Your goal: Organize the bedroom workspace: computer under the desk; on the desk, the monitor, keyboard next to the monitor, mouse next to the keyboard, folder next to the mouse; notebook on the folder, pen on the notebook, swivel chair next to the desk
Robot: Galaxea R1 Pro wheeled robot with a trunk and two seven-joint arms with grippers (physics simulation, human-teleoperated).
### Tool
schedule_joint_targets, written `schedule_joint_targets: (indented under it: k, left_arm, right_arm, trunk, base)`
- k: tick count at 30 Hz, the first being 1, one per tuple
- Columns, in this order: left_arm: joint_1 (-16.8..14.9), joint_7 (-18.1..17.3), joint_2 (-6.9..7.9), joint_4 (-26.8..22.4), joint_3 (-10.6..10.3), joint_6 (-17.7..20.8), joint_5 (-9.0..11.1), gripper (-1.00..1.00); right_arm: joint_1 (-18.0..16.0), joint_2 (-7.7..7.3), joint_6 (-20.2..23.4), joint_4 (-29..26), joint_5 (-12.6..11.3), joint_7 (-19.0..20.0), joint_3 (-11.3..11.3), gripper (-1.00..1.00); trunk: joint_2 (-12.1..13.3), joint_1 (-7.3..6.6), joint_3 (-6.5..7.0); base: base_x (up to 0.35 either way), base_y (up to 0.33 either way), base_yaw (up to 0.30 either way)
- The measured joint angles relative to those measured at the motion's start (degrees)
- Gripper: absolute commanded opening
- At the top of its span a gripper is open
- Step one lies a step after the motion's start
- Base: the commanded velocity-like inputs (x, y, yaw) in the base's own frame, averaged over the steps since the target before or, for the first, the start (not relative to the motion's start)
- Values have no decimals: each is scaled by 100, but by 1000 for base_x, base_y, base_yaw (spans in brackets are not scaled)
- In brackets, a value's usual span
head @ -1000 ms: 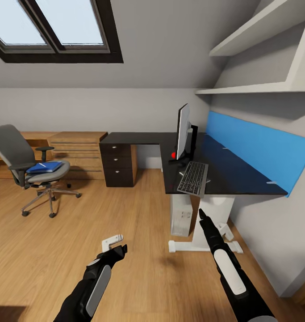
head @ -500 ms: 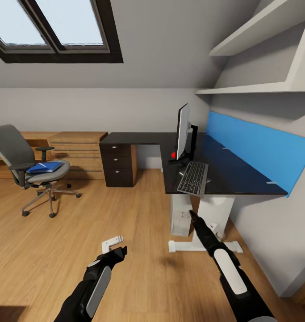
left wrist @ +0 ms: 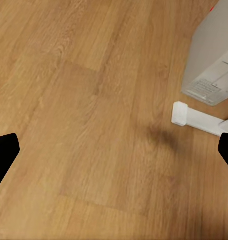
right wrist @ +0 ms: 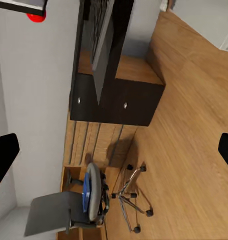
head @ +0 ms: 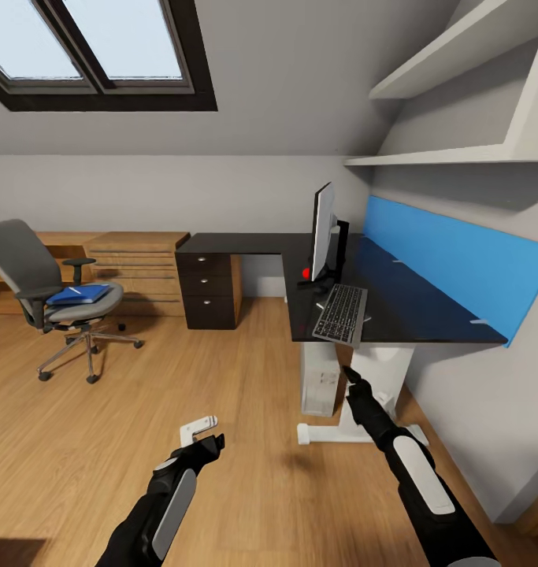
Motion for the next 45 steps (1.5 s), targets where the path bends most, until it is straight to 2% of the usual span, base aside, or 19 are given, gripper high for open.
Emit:
schedule_joint_targets:
  k: [7,8,10,15,29,43,45]
  left_arm:
    - [0,0,3,3,0,-1,0,100]
    - [0,0,2,1,0,-4,0,100]
    - [0,0,2,1,0,-2,0,100]
    - [0,-6,-2,0,0,-6,0,100]
    - [0,-9,-3,0,0,-9,0,100]
    - [0,-7,-8,-80,0,7,25,100]
    - [0,-4,-14,-101,0,5,29,100]
  right_arm:
    - [0,19,-794,10,10,-16,50,100]
    - [0,31,-1103,119,28,-12,59,100]
    - [0,34,-1195,162,28,-12,72,100]
    - [0,37,-1267,208,39,-12,77,100]
    - [0,38,-1283,223,31,-15,64,100]
    - [0,29,-1282,225,14,-18,49,100]
    - [0,29,-1282,225,13,-18,47,100]
  trunk:
    - [0,0,0]
    - [0,0,0]
    - [0,0,0]
    - [0,-2,0]
    - [0,-3,0]
    - [0,0,0]
    - [-79,43,-35]
  base:
    - [0,0,0]
    - [0,0,0]
    - [0,0,0]
    - [132,0,0]
    - [310,0,0]
    - [37,0,0]
    - [2,0,0]
